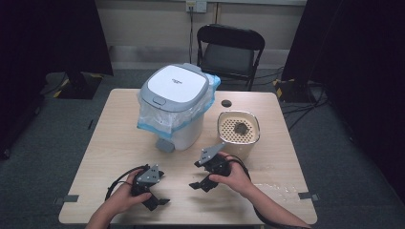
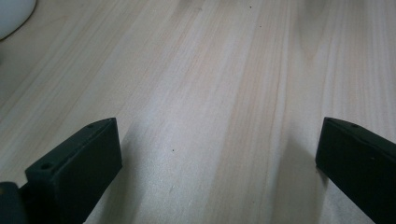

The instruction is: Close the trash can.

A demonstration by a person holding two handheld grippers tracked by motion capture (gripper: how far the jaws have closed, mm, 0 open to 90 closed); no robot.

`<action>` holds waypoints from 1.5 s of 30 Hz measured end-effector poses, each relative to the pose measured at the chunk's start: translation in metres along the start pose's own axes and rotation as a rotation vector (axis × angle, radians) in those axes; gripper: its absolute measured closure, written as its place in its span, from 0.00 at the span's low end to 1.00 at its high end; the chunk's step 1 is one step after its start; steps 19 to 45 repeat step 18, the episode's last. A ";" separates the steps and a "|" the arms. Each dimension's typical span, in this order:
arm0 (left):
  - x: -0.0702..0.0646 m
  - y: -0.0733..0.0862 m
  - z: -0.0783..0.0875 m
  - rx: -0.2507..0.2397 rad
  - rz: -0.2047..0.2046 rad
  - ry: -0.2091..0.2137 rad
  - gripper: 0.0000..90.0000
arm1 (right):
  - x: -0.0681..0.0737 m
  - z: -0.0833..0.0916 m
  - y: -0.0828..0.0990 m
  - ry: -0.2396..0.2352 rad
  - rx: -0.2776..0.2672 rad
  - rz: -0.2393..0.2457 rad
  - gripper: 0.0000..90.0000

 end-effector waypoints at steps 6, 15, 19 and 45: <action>0.000 0.000 0.000 -0.001 0.000 -0.001 0.00 | -0.001 -0.005 0.007 0.007 0.009 0.004 0.16; 0.000 0.000 0.000 0.000 0.000 -0.001 0.00 | -0.002 -0.011 0.016 0.014 0.031 0.005 0.16; 0.000 0.000 0.000 -0.001 0.001 0.000 0.00 | -0.003 -0.012 0.017 0.016 0.031 -0.002 0.17; 0.000 0.000 0.000 -0.001 0.001 0.000 0.00 | -0.003 -0.012 0.017 0.016 0.031 -0.002 0.17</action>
Point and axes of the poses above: each handheld gripper's, and its own axes: z roughly backward along the jaws, y roughly out of its underside, x roughly to its left, the point moved 10 cm from there along -z, roughly forward along the jaws, and after that the axes turned 8 degrees about x, right-handed, at the moved point
